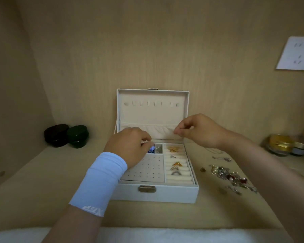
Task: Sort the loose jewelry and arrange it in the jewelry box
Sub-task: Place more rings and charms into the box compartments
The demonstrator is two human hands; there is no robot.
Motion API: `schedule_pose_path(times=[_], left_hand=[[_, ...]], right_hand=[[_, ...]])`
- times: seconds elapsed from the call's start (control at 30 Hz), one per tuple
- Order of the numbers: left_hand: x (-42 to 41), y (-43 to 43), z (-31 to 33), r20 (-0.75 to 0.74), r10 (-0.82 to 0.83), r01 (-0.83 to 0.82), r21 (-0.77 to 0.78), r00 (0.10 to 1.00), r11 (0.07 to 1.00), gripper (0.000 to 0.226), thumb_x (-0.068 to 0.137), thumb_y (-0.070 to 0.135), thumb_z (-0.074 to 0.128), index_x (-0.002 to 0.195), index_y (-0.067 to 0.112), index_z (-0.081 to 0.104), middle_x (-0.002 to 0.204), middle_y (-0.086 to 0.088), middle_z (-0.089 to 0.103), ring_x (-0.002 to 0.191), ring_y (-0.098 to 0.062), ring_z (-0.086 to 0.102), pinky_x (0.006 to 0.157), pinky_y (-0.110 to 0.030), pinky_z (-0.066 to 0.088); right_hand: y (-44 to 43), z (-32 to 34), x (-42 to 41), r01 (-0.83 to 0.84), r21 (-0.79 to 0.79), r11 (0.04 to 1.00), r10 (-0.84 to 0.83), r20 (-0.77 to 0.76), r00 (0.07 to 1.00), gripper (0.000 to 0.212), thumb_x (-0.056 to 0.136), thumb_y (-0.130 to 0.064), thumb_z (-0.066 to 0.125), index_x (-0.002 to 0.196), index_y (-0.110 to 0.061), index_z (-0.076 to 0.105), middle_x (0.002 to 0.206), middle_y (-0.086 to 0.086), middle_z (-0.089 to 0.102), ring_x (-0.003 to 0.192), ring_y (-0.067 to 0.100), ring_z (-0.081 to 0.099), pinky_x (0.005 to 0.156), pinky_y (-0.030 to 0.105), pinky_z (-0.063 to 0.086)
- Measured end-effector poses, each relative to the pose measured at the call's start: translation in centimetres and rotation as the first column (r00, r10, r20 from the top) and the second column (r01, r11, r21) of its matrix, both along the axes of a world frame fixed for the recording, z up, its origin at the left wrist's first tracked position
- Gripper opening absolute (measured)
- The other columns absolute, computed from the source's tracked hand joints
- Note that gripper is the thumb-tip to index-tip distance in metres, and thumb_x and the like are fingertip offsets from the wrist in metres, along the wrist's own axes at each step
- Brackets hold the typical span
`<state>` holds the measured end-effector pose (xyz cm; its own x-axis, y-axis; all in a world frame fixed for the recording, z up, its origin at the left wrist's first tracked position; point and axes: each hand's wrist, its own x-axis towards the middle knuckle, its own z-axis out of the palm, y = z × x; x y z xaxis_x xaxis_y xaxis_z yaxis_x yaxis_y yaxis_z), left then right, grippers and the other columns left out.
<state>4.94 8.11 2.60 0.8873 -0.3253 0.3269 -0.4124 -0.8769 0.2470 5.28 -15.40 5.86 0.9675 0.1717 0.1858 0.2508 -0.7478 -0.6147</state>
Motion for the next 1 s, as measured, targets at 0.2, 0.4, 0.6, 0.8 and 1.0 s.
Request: schedule_pose_path(times=[0.2, 0.4, 0.6, 0.8, 1.0], left_hand=[[-1.0, -8.1, 0.6, -0.069, -0.24, 0.234, -0.088, 0.968, 0.968, 0.02, 0.094, 0.043, 0.057, 0.106, 0.034, 0.07, 0.098, 0.019, 0.064, 0.089, -0.006, 0.057, 0.088, -0.029, 0.048], [-1.3, -15.0, -0.4, -0.166, -0.327, 0.323, -0.052, 0.93, 0.945, 0.018, 0.094, 0.03, 0.061, 0.108, 0.032, 0.072, 0.108, 0.013, 0.069, 0.091, -0.008, 0.058, 0.088, -0.021, 0.045], [-0.8, -19.3, -2.2, -0.274, -0.348, 0.367, 0.022, 0.897, 0.93, 0.021, 0.093, 0.031, 0.064, 0.112, 0.032, 0.072, 0.113, 0.01, 0.068, 0.104, -0.011, 0.061, 0.082, -0.017, 0.037], [0.2, -21.0, -4.0, -0.325, -0.305, 0.36, 0.125, 0.895, 0.925, 0.025, 0.087, 0.028, 0.069, 0.112, 0.034, 0.069, 0.109, 0.009, 0.063, 0.092, -0.01, 0.055, 0.088, -0.023, 0.044], [0.5, -20.7, -4.4, -0.343, -0.319, 0.38, 0.128, 0.884, 0.916, 0.032, 0.085, 0.033, 0.071, 0.116, 0.032, 0.064, 0.106, 0.01, 0.054, 0.099, -0.014, 0.056, 0.095, -0.03, 0.046]], right_hand=[[-8.9, -1.8, -3.4, 0.151, 0.024, 0.988, -0.149, -0.054, 0.987, 0.01, 0.093, -0.015, 0.069, 0.093, -0.01, 0.078, 0.084, -0.006, 0.073, 0.068, -0.006, 0.061, 0.06, 0.003, 0.044], [-14.2, -4.6, -5.6, 0.2, -0.096, 0.975, -0.211, -0.115, 0.971, 0.008, 0.088, -0.018, 0.074, 0.088, -0.024, 0.078, 0.084, -0.009, 0.074, 0.074, 0.003, 0.063, 0.064, 0.009, 0.046], [-16.0, -7.0, -6.1, 0.109, -0.229, 0.967, -0.161, -0.221, 0.962, 0.013, 0.08, -0.026, 0.082, 0.092, -0.031, 0.078, 0.079, -0.022, 0.071, 0.076, -0.009, 0.063, 0.066, 0.001, 0.041], [-16.9, -7.4, -5.7, 0.072, -0.205, 0.976, -0.115, -0.207, 0.972, 0.003, 0.084, -0.024, 0.079, 0.083, -0.027, 0.079, 0.077, -0.017, 0.074, 0.068, -0.012, 0.06, 0.064, 0.004, 0.041], [-17.7, -7.3, -5.6, 0.096, -0.11, 0.989, -0.119, -0.224, 0.967, 0.012, 0.091, -0.024, 0.072, 0.081, -0.029, 0.077, 0.074, -0.015, 0.074, 0.073, -0.005, 0.066, 0.073, 0.013, 0.048]])
